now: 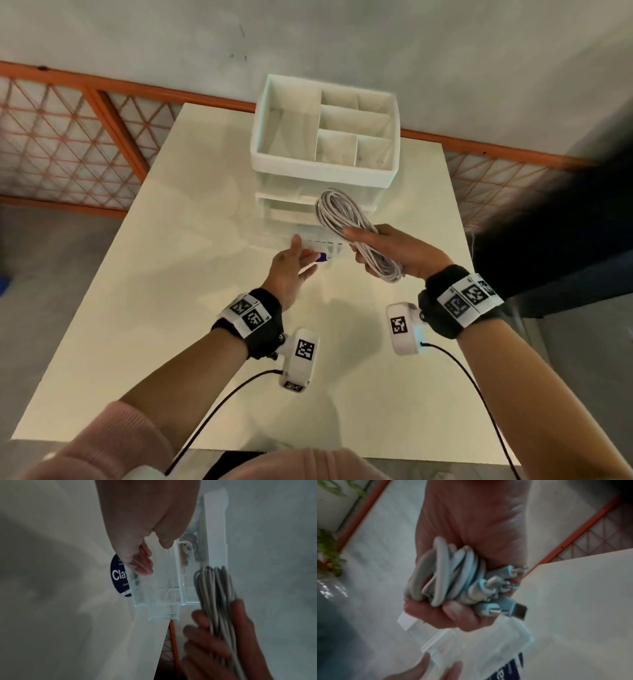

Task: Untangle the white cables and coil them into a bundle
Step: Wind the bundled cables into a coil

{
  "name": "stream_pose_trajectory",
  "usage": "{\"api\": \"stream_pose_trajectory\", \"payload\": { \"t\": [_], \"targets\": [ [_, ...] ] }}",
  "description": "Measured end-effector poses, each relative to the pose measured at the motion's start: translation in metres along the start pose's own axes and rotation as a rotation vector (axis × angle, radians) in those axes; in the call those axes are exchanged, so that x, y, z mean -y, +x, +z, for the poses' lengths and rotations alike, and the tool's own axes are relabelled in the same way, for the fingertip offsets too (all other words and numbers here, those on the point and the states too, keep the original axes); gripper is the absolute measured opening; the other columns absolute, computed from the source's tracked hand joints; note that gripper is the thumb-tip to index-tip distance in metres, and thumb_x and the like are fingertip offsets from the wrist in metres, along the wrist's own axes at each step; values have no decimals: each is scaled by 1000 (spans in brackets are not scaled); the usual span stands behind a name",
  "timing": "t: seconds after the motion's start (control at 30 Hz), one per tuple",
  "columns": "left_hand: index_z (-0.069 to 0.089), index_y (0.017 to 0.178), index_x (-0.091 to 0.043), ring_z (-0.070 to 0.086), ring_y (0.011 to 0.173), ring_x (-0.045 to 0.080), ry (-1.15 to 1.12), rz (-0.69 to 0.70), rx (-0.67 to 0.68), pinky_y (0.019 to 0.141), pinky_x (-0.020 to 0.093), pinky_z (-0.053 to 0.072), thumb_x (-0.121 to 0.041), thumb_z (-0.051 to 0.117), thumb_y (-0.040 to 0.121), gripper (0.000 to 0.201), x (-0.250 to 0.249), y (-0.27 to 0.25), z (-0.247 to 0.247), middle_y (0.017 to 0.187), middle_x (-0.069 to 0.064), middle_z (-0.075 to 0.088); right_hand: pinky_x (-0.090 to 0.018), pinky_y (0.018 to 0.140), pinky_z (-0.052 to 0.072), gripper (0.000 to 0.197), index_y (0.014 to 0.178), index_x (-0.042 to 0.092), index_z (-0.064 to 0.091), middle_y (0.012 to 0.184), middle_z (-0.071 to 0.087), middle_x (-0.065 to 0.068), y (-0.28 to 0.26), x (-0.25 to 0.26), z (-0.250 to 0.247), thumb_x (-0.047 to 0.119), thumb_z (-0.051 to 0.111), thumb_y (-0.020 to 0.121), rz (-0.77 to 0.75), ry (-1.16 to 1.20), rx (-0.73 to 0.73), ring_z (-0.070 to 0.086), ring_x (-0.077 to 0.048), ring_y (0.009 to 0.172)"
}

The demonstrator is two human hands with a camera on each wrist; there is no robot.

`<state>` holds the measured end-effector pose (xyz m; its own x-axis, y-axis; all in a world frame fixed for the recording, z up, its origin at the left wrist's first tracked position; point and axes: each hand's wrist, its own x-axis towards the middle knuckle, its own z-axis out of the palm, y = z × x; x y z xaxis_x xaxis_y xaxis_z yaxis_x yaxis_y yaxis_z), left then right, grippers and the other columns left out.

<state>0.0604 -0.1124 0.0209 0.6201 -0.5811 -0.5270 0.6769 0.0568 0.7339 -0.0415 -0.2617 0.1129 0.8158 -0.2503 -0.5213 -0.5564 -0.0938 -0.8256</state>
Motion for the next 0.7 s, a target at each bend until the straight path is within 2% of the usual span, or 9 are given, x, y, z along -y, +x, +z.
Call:
{"api": "stream_pose_trajectory", "payload": {
  "t": [0.1,0.17,0.27,0.37,0.43,0.5,0.6,0.7],
  "targets": [
    [59,90,-5,62,85,10,3,-9,5,76,24,49,-37,38,99,39,3,-13,-3,81,2,67,-21,51,48,41,91,12,64,66,61,1,22,22,9,52,60,85,-13,-151,46,58,-9,52],
    [57,86,-8,61,83,12,-17,-20,-16,76,26,49,-35,39,99,36,3,-20,-3,82,4,63,-21,53,46,39,93,19,67,70,66,2,40,31,17,56,61,82,2,-276,88,61,-8,55],
    [55,83,-7,61,82,12,-25,-37,-20,73,25,50,-33,39,99,34,6,-26,-5,82,5,61,-24,61,48,55,104,16,69,88,73,-5,62,38,23,63,62,77,60,-435,144,66,-14,66],
    [55,83,-8,61,80,13,-49,-55,-20,73,26,49,-32,38,100,34,7,-29,-6,81,6,60,-25,63,47,53,96,15,70,86,72,-2,75,37,24,64,64,75,182,-489,141,65,-15,71],
    [55,83,-8,61,79,13,-57,-63,-18,74,26,49,-31,38,100,34,5,-30,-6,80,5,60,-24,58,46,46,84,19,68,75,70,0,82,31,22,63,69,70,272,-425,95,64,-14,67],
    [55,83,-8,62,79,13,-61,-74,-20,72,25,50,-31,39,100,33,5,-30,-6,79,4,60,-22,49,45,45,79,17,68,66,68,0,85,22,19,59,76,65,323,-234,39,61,-12,54],
    [55,84,-8,62,80,12,-65,-82,-20,70,23,50,-32,40,99,32,5,-30,-7,80,4,60,-20,46,45,51,86,15,71,69,69,-1,89,5,18,57,81,59,326,-53,-14,60,-10,49],
    [54,86,-7,62,82,12,-60,-88,-13,72,24,50,-33,41,99,32,6,-29,-8,82,4,60,-18,44,47,58,99,12,69,71,68,-2,92,-5,23,55,80,62,299,97,-42,61,-10,49]
  ]
}}
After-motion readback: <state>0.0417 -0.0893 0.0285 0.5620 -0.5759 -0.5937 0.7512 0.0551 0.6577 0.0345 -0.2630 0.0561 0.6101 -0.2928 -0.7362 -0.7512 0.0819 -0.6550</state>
